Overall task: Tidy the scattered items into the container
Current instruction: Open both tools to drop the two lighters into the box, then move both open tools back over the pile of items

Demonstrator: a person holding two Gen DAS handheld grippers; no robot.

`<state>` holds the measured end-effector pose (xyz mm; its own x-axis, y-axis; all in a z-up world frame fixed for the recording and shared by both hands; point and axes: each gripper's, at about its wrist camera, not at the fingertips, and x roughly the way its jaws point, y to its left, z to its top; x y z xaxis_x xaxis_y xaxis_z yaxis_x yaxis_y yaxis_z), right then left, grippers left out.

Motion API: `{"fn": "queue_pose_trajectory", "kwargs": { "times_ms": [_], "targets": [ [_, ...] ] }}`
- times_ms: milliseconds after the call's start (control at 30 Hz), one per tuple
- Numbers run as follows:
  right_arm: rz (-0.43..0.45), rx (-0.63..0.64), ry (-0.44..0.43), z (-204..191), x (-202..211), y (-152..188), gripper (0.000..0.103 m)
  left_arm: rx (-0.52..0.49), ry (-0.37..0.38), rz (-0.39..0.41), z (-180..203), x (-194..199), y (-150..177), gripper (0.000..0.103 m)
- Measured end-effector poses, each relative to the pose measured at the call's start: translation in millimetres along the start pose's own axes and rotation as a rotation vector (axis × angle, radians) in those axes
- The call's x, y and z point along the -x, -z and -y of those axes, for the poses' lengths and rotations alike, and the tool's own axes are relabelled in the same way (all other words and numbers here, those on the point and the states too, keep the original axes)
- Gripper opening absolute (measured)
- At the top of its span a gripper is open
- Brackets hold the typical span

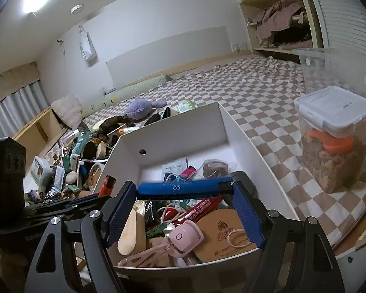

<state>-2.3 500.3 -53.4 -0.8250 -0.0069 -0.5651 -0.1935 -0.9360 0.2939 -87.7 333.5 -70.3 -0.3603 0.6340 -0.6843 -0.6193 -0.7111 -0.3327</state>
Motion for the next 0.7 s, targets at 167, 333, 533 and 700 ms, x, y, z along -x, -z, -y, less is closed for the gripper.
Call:
{"fn": "queue_pose_trajectory", "kwargs": {
  "times_ms": [167, 333, 533, 700],
  "targets": [
    [-0.018, 0.009, 0.021, -2, -5, 0, 0.084, 0.041, 0.005, 0.007, -6, -1, 3, 0.075],
    [0.022, 0.014, 0.042, -7, 4, -2, 0.097, 0.060, 0.003, 0.013, -13, 5, 3, 0.075],
    [0.039, 0.017, 0.019, -16, 10, -7, 0.097, 0.085, -0.003, 0.070, -22, 26, 6, 0.090],
    [0.062, 0.025, -0.031, -28, 16, -8, 0.097, 0.132, -0.087, 0.146, -38, 50, 12, 0.102]
  ]
}}
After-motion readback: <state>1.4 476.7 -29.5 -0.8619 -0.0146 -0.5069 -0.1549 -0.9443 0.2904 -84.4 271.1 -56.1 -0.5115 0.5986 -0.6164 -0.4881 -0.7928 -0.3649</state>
